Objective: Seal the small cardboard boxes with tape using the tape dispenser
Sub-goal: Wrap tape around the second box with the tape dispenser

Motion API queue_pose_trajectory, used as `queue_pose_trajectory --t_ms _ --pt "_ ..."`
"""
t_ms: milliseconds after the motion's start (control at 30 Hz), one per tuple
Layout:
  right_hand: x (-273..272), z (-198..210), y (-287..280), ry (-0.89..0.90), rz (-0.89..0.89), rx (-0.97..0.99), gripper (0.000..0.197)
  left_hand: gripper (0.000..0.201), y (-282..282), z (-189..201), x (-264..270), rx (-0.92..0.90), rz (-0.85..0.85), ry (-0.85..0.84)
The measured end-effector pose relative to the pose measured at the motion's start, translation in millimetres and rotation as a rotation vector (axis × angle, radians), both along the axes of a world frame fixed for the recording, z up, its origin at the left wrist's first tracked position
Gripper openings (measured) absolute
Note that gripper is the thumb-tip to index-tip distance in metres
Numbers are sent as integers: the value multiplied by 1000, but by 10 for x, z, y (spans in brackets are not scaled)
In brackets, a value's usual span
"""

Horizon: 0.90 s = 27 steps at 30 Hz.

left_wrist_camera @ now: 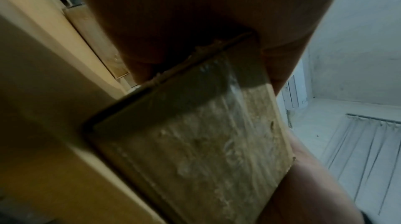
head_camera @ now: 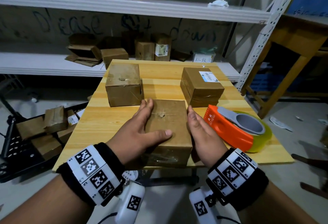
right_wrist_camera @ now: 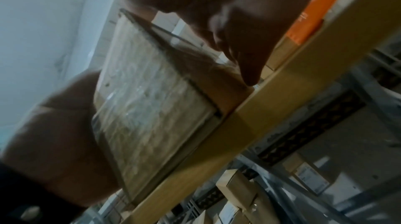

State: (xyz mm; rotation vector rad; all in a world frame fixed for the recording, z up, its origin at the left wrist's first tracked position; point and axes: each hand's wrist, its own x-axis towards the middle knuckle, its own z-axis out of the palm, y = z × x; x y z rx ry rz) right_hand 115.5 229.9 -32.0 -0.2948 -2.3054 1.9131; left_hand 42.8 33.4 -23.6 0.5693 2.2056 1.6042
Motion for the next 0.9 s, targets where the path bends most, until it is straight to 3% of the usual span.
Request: queue_pose_trajectory --t_ms 67,133,300,433,567,733,800,900 --pt "-55 -64 29 20 -22 -47 107 153 -8 -47 -49 44 19 -19" --pt "-104 -92 60 45 -37 -19 105 148 -11 -54 -97 75 70 -20" --pt "-123 -85 81 70 -11 95 59 114 -62 -18 -173 61 304 80" --pt "-93 -63 75 82 0 100 19 75 -55 25 -142 37 388 185" --pt "-41 38 92 133 -94 184 36 45 -42 80 -111 111 392 127" --pt "50 271 285 305 -281 688 54 27 -29 70 -146 65 382 204" --pt "88 355 342 264 -375 788 60 28 -39 69 -151 -23 372 268" --pt "125 407 424 14 -430 973 80 44 -45 86 -111 -92 318 269"
